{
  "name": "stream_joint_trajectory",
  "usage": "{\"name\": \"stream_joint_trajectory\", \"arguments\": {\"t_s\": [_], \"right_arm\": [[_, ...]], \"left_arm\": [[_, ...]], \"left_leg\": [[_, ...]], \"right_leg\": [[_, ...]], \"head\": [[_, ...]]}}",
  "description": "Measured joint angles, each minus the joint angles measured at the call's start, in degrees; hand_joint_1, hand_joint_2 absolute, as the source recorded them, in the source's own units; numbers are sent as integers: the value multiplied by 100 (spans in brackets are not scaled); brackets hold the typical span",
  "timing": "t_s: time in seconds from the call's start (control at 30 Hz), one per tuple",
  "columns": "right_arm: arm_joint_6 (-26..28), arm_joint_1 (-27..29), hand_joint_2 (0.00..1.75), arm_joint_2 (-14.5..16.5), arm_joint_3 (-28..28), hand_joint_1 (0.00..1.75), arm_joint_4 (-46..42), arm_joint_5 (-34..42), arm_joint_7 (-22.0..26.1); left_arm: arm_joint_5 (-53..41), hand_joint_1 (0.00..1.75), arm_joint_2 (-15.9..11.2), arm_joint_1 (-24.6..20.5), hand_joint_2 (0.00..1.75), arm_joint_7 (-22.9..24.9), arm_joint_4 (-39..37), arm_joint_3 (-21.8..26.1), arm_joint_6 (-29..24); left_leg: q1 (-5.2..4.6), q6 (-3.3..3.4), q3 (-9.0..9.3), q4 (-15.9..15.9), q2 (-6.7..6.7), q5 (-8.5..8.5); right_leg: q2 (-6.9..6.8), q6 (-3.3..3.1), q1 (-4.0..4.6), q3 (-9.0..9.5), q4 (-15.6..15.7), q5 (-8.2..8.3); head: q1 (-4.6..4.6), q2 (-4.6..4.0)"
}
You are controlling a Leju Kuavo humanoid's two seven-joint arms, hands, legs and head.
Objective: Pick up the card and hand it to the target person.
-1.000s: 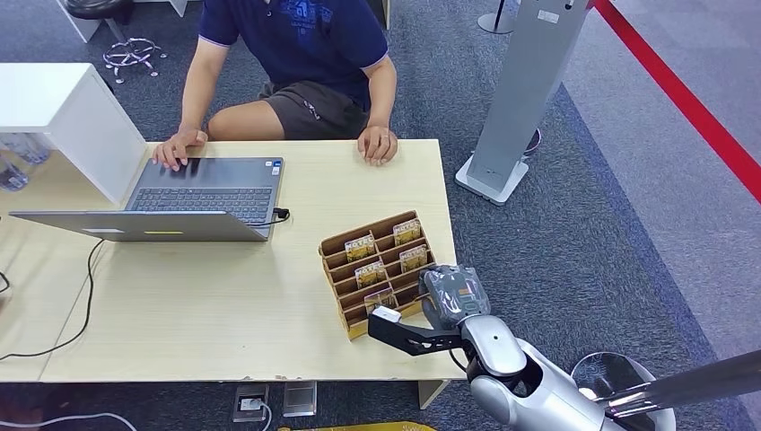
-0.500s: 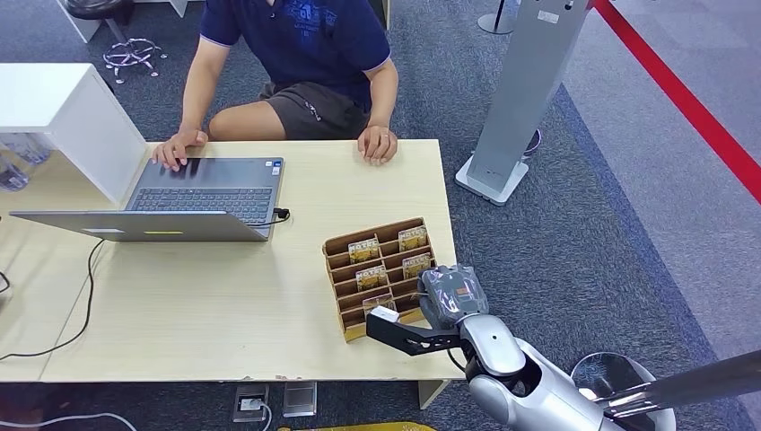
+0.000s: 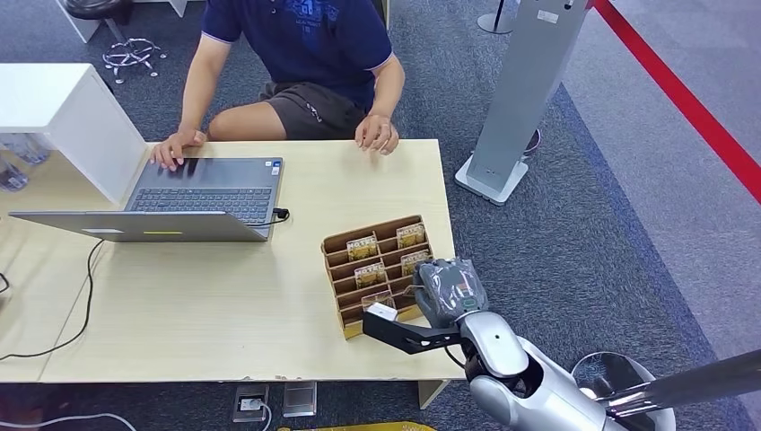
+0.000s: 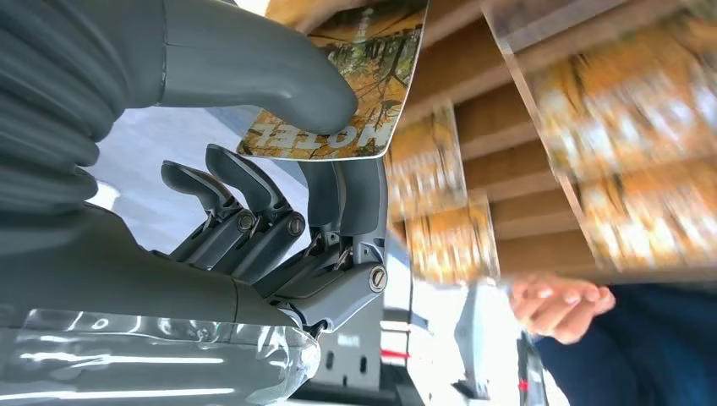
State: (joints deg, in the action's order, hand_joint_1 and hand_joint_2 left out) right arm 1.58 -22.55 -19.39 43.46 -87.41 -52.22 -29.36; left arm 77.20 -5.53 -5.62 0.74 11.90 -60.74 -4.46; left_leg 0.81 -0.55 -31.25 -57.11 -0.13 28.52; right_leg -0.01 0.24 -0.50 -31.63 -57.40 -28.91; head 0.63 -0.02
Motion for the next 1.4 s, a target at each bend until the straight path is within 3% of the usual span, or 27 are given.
{"name": "stream_joint_trajectory", "arguments": {"t_s": [0.23, 0.47, 0.63, 0.77, 0.97, 1.1, 1.4], "right_arm": [[390, -508, 175, 33, -29, 175, -292, 78, 289], [732, -1315, 175, 344, 13, 175, -67, 314, 727], [1038, -1953, 175, 767, 120, 175, 659, 590, 1192], [1411, -2499, 175, 1247, 236, 175, 1753, 763, 1629], [1644, -2938, 175, 1818, 385, 175, 3125, 853, 1905], [1658, -3027, 175, 2060, 455, 0, 3681, 836, 2018], [1839, -3228, 175, 2461, 595, 0, 4574, 872, 2234]], "left_arm": [[-49, 0, 0, 0, 0, -11, -1, 0, 0], [-126, 0, 0, -8, 0, -44, -1, -4, 19], [-189, 0, 0, -30, 0, -33, 0, -19, 36], [-185, 0, 3, -50, 0, -80, 0, -29, 67], [-105, 0, 4, -59, 0, -130, 0, -33, 53], [-29, 0, 4, -58, 0, -74, -1, -33, 18], [68, 0, -4, -53, 0, -15, -1, -55, -41]], "left_leg": [[0, 1, 0, 0, 1, -4], [0, 0, -4, 1, 0, -6], [0, 0, -9, 1, -3, -6], [1, -1, -9, 1, -7, -8], [0, 0, -10, 1, -13, -9], [0, 0, -10, 1, -12, -9], [0, -1, -5, 0, -10, -10]], "right_leg": [[0, 1, 0, 2, -1, 3], [0, 0, 0, 1, -4, 4], [-2, 0, 0, 0, -7, 4], [-6, 0, 0, -1, -8, 4], [-12, 0, 0, -2, -8, 4], [-11, 0, 0, -2, -7, 4], [-9, 0, 0, -3, -7, 4]], "head": [[2, 0], [1, 0], [0, 0], [-2, 1], [1, 0], [5, 1], [-2, 0]]}}
